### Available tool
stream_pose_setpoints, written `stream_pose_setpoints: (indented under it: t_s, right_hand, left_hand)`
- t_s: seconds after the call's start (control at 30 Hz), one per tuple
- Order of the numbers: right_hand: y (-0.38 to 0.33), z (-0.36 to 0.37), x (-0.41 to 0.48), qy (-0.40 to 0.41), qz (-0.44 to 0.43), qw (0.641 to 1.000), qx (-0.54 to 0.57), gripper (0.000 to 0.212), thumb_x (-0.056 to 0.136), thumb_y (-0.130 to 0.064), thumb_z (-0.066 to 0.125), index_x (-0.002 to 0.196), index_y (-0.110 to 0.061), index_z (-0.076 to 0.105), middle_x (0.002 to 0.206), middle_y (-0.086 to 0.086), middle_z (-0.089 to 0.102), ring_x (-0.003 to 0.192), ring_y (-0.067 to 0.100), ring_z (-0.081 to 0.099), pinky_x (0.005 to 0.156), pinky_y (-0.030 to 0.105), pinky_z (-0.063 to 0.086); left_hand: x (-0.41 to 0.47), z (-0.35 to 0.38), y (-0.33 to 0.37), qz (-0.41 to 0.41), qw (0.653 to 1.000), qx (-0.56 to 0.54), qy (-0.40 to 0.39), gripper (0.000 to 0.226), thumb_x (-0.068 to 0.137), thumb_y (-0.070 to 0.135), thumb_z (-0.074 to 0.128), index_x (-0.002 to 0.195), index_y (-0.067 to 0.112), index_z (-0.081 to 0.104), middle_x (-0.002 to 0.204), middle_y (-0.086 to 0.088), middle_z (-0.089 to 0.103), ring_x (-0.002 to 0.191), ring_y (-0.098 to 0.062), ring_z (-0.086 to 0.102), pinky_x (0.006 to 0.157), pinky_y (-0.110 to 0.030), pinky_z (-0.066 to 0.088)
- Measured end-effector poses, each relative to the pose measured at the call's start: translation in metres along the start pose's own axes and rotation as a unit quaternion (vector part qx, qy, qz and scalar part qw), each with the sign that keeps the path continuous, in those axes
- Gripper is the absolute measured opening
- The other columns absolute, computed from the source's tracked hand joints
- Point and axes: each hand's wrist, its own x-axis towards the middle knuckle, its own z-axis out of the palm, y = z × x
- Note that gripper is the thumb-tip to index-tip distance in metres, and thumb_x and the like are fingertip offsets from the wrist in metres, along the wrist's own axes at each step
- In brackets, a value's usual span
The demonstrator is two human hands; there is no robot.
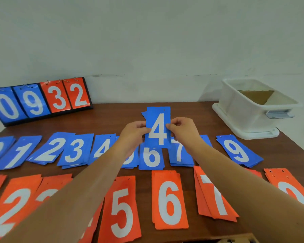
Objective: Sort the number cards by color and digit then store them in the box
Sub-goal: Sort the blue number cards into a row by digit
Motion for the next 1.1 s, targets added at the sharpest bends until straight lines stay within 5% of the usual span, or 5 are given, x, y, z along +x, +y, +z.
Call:
stream_pose_setpoints:
  t_s: [0.37, 0.47, 0.63, 0.9, 1.1]
  right_hand:
    - [-0.032, 0.141, -0.006, -0.102, -0.072, 0.987, -0.101, 0.013, 0.09, -0.014, 0.063, 0.08, -0.009, 0.058, 0.077, 0.007, 0.061, 0.071, 0.025, 0.065, 0.05, 0.025, 0.044]
    - [-0.023, 0.165, -0.01, -0.159, -0.12, 0.944, -0.263, 0.019, 0.091, -0.023, 0.062, 0.102, -0.008, 0.059, 0.098, 0.007, 0.06, 0.085, 0.026, 0.062, 0.067, 0.033, 0.05]
    - [0.001, 0.167, -0.017, -0.215, -0.18, 0.851, -0.445, 0.04, 0.093, -0.044, 0.057, 0.116, -0.011, 0.059, 0.121, 0.005, 0.052, 0.113, 0.024, 0.053, 0.094, 0.041, 0.048]
    - [0.01, 0.146, -0.019, -0.22, -0.203, 0.853, -0.428, 0.046, 0.092, -0.043, 0.06, 0.13, -0.016, 0.056, 0.135, 0.001, 0.051, 0.124, 0.019, 0.047, 0.103, 0.035, 0.043]
    - [0.002, 0.125, 0.003, -0.133, -0.174, 0.922, -0.319, 0.037, 0.094, -0.033, 0.059, 0.125, -0.012, 0.058, 0.126, 0.003, 0.054, 0.111, 0.02, 0.056, 0.091, 0.032, 0.048]
  left_hand:
    - [-0.039, -0.137, -0.01, 0.027, 0.959, 0.232, 0.161, 0.035, 0.088, 0.011, 0.072, 0.116, 0.029, 0.061, 0.098, -0.004, 0.065, 0.084, -0.02, 0.066, 0.069, -0.033, 0.055]
    - [-0.04, -0.156, -0.022, 0.036, 0.937, 0.294, 0.184, 0.027, 0.089, 0.01, 0.071, 0.11, 0.025, 0.065, 0.09, -0.004, 0.059, 0.074, -0.018, 0.057, 0.059, -0.021, 0.043]
    - [-0.029, -0.165, -0.037, 0.024, 0.905, 0.382, 0.184, 0.028, 0.089, 0.01, 0.07, 0.117, 0.013, 0.067, 0.084, 0.001, 0.054, 0.082, -0.017, 0.054, 0.075, -0.025, 0.038]
    - [-0.021, -0.157, -0.047, 0.0, 0.812, 0.57, 0.123, 0.035, 0.09, 0.032, 0.071, 0.123, 0.022, 0.067, 0.129, -0.009, 0.058, 0.112, -0.025, 0.059, 0.096, -0.038, 0.051]
    - [-0.015, -0.135, -0.034, 0.075, 0.845, 0.509, 0.148, 0.016, 0.095, 0.022, 0.059, 0.104, 0.018, 0.072, 0.112, -0.004, 0.06, 0.094, -0.021, 0.063, 0.08, -0.034, 0.054]
